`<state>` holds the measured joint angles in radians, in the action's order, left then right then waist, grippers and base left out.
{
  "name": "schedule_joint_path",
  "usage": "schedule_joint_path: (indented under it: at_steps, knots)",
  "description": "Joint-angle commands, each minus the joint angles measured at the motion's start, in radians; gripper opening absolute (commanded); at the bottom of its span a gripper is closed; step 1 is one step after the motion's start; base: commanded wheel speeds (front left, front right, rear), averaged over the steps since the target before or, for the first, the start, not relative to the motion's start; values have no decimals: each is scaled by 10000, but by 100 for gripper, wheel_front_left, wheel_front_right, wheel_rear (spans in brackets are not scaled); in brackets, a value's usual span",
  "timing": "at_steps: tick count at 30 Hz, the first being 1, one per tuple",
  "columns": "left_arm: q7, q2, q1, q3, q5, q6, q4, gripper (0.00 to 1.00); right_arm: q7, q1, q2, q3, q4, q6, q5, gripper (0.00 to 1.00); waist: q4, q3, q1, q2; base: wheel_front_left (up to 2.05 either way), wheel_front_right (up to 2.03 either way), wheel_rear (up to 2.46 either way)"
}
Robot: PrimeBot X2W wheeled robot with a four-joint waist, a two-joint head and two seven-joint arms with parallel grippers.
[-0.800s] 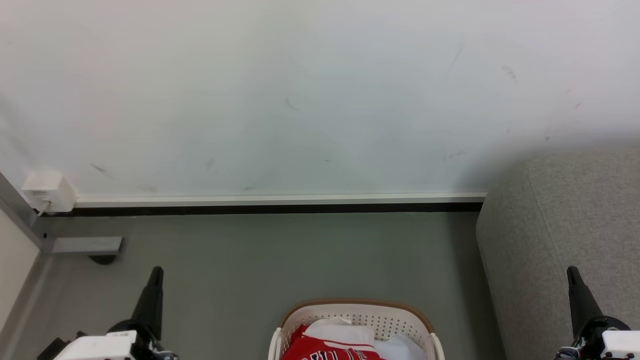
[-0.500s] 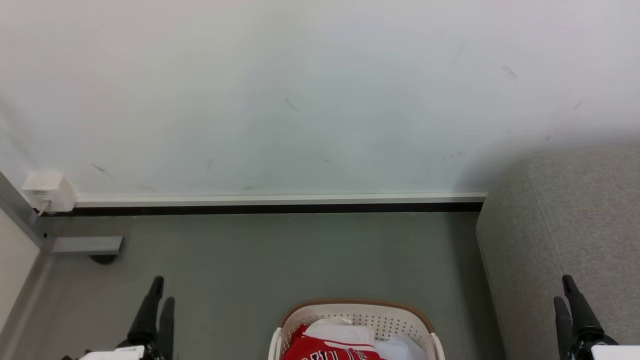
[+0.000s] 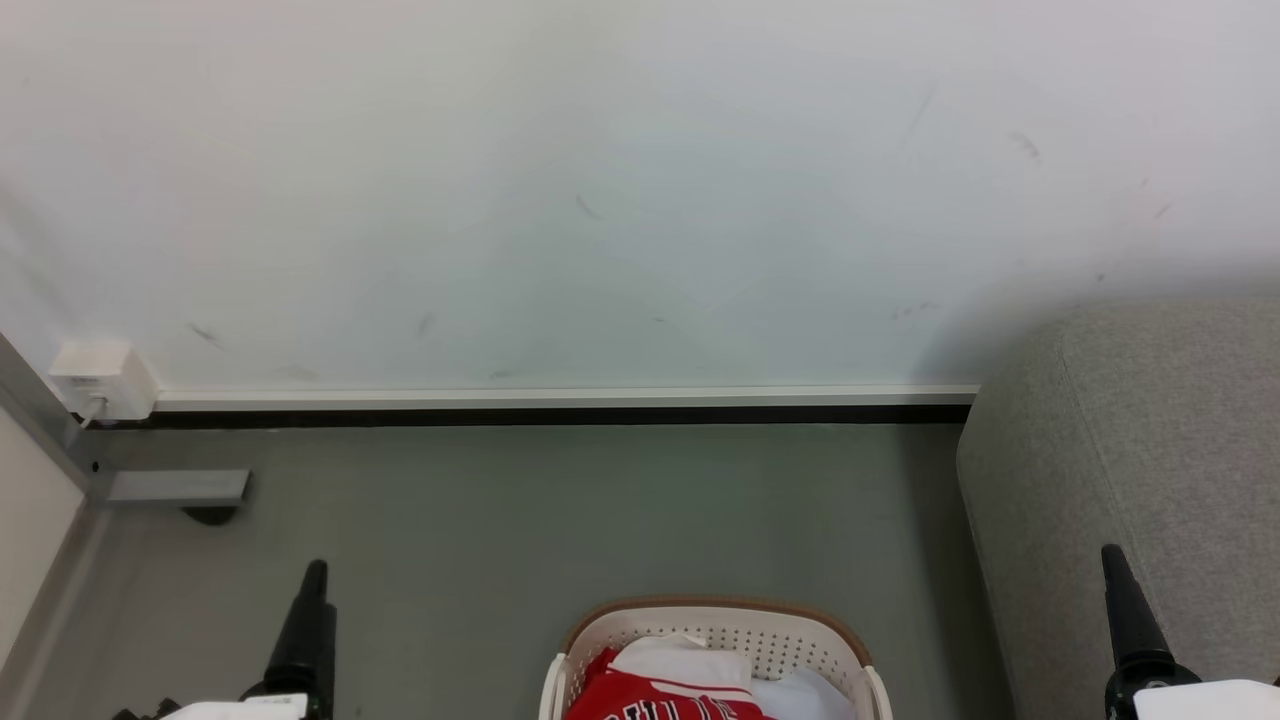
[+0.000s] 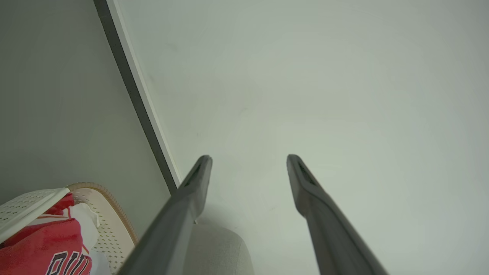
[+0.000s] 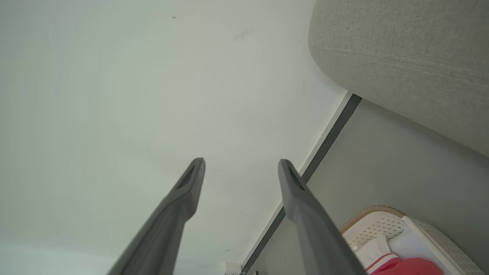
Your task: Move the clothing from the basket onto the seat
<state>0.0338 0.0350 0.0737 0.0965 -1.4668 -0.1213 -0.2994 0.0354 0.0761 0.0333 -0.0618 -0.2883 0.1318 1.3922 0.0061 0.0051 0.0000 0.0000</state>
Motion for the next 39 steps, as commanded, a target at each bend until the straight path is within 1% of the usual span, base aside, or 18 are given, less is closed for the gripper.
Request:
schedule_joint_path:
  at_steps: [1,10,16,28,34,39]
  knots:
    - [-131,87,136,15,583,74,196,100,-139,248,96,100,256,-3,-704,100,8,5,0,0,0,0,0]
    - [-495,101,-48,-241,2736,475,665,100,-515,220,111,546,682,-5,-3308,100,46,35,0,0,0,0,0]
    - [-732,111,-155,-432,3914,731,935,100,-745,199,121,682,821,-6,-4654,100,70,50,0,0,0,0,0]
    - [-1148,124,-303,-665,5557,967,1130,100,-1164,156,140,891,834,-7,-6487,100,110,67,0,0,0,0,0]
    - [-1344,132,-353,-780,6401,1065,1229,100,-1355,147,148,1091,774,-8,-7237,100,131,77,0,0,0,0,0]
    - [-1473,136,-408,-852,6877,1144,1308,100,-1474,148,154,1208,754,-9,-7736,100,144,80,0,0,0,0,0]
